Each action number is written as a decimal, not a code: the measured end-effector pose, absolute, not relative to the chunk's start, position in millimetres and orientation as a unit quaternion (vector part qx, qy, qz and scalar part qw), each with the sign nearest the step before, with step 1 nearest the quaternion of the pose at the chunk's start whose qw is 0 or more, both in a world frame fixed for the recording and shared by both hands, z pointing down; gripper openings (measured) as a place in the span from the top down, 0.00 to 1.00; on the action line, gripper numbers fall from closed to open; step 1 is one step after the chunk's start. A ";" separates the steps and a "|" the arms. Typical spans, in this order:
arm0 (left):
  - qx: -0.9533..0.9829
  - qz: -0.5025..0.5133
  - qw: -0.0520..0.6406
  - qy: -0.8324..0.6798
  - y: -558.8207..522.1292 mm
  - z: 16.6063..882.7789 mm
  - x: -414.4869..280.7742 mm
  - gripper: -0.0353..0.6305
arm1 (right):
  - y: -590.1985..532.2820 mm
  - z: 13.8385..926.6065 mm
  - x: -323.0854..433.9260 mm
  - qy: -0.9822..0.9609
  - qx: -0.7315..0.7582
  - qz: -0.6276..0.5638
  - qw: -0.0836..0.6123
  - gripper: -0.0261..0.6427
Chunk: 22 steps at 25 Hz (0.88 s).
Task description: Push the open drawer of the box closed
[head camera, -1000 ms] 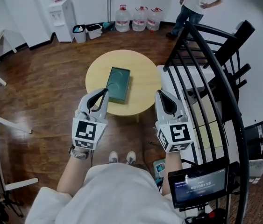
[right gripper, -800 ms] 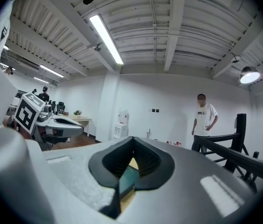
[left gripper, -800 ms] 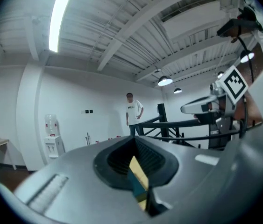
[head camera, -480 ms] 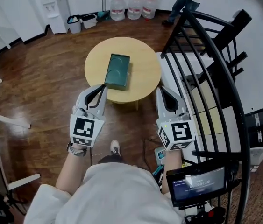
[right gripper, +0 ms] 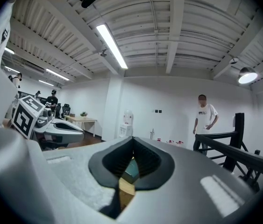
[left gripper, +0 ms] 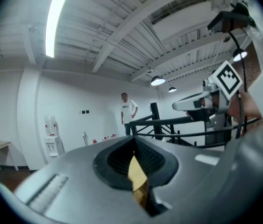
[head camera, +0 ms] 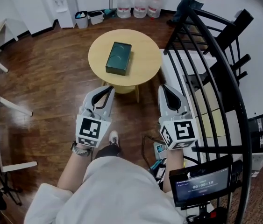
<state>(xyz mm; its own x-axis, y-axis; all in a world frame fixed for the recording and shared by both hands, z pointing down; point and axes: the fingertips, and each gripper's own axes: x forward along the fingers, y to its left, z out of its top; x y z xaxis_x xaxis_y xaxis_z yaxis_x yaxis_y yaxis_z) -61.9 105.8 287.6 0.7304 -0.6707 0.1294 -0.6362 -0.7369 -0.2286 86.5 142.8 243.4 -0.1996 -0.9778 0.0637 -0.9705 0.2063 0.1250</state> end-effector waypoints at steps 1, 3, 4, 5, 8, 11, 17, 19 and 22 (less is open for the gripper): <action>-0.925 -0.101 0.086 0.356 118.0 287.0 -62.2 0.94 | 155.2 243.6 87.6 -0.775 0.628 -0.030 0.064 0.96; -0.922 -0.099 0.088 0.363 142.4 285.6 -63.8 0.94 | 181.6 242.5 89.3 -0.776 0.626 -0.033 0.061 0.96; -0.921 -0.098 0.087 0.366 155.1 285.3 -64.6 0.94 | 195.7 241.8 89.7 -0.777 0.626 -0.035 0.060 0.96; -0.921 -0.097 0.086 0.368 168.3 285.4 -65.1 0.94 | 210.2 241.9 89.9 -0.777 0.625 -0.037 0.059 0.96; -0.919 -0.099 0.087 0.373 208.3 287.6 -63.0 0.94 | 253.3 246.9 89.9 -0.782 0.620 -0.036 0.064 0.96; -0.916 -0.100 0.084 0.380 246.0 290.4 -62.5 0.94 | 293.1 253.8 87.1 -0.788 0.611 -0.032 0.070 0.96; -0.915 -0.101 0.084 0.381 309.3 289.5 -62.3 0.94 | 354.3 262.4 85.3 -0.792 0.606 -0.016 0.072 0.96; -0.915 -0.098 0.083 0.383 321.7 285.2 -68.6 0.94 | 367.2 259.2 80.1 -0.792 0.606 -0.019 0.072 0.96; -0.913 -0.096 0.084 0.387 332.1 281.6 -83.2 0.94 | 378.7 251.6 68.8 -0.789 0.610 -0.029 0.067 0.96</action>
<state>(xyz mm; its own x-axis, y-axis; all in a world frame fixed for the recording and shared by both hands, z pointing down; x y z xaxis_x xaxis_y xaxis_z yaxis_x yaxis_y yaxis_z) -83.2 332.1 281.6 0.6821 -0.7229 0.1105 -0.6904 -0.6864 -0.2285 68.8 378.7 251.6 -0.2467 -0.9665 0.0710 -0.9587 0.2541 0.1277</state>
